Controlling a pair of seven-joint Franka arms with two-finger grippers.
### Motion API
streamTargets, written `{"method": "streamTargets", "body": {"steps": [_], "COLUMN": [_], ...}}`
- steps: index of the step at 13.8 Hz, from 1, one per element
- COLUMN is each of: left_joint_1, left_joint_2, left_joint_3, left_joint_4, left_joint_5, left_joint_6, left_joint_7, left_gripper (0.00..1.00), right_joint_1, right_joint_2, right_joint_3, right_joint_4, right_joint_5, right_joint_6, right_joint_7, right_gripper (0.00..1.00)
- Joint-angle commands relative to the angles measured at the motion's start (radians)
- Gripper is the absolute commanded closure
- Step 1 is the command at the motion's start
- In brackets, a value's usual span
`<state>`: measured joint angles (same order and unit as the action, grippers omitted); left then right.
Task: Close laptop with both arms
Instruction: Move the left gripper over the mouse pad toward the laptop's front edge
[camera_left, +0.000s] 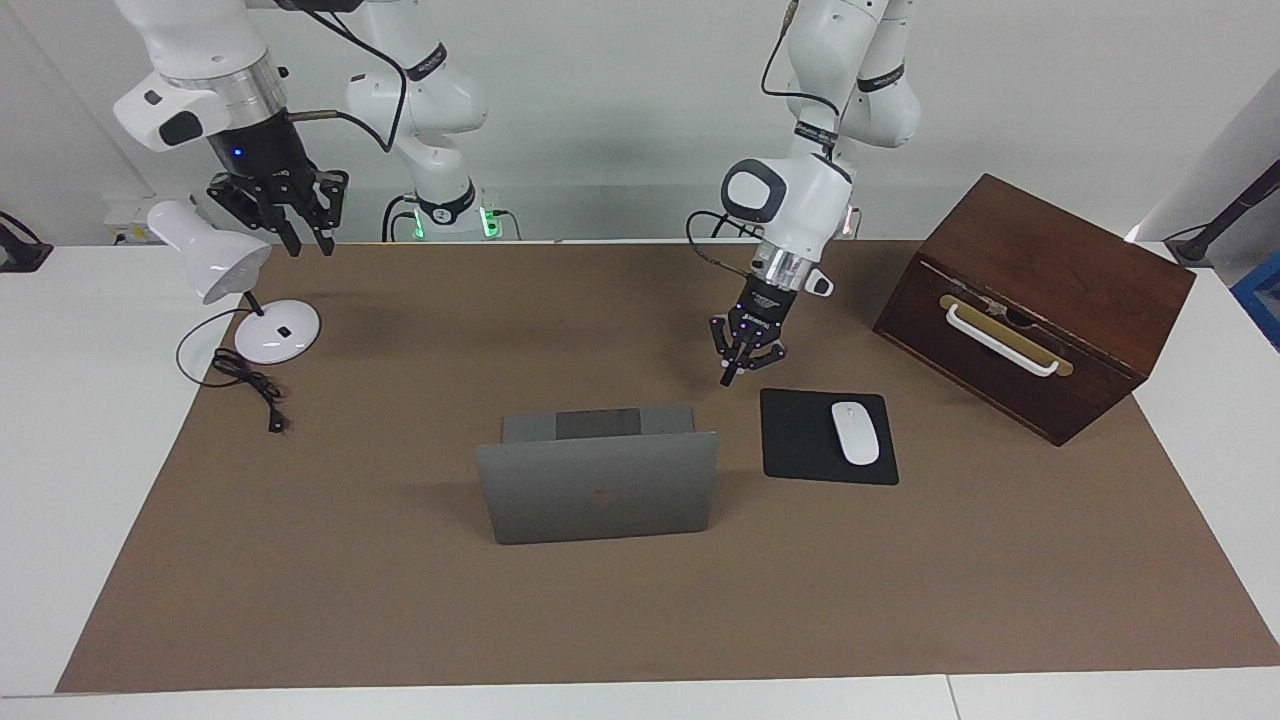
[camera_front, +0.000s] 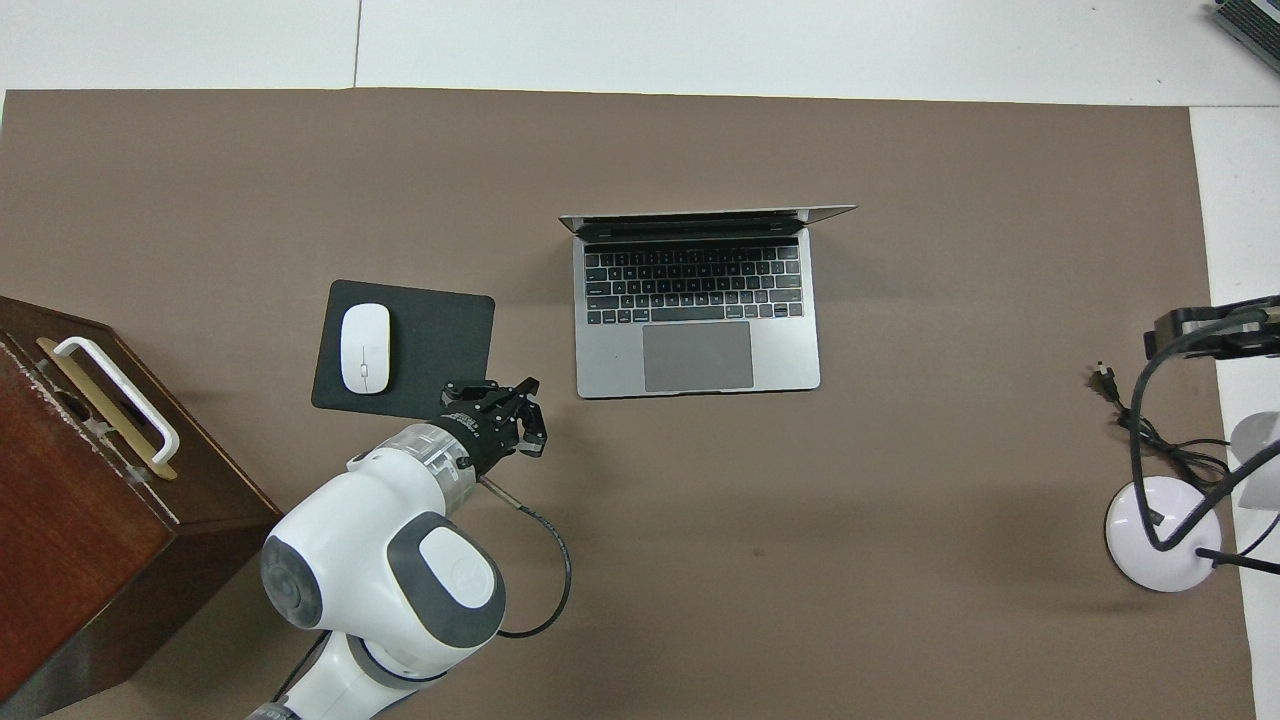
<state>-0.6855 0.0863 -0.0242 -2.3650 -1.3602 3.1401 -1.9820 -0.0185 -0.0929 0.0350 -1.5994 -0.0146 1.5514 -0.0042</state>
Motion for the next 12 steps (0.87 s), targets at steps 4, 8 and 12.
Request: {"method": "streamTargets", "body": {"steps": [4,8,12], "left_joint_1": [-0.068,-0.075,-0.088], "left_joint_2": [0.200,0.240,0.272], "left_joint_3": [0.013,0.013,0.013], "left_joint_4": [0.171,0.225,0.240], "left_joint_5": [-0.060,-0.056,-0.056], "left_joint_6": [0.044,0.051,0.063], "left_joint_7": [-0.008,-0.008,-0.006], "left_gripper": [1.00,1.00,1.00], "right_joint_1": [0.000,0.040,0.090], "right_joint_2": [-0.021,-0.018,0.007], "right_joint_3": [0.016,0.017,0.017], "right_joint_4": [-0.027,-0.034,-0.048], "right_joint_5": [0.028,0.028,0.028], "right_joint_6": [0.047,0.090,0.165], "right_joint_7": [0.052,0.197,0.288], "right_gripper": [1.00,1.00,1.00]}}
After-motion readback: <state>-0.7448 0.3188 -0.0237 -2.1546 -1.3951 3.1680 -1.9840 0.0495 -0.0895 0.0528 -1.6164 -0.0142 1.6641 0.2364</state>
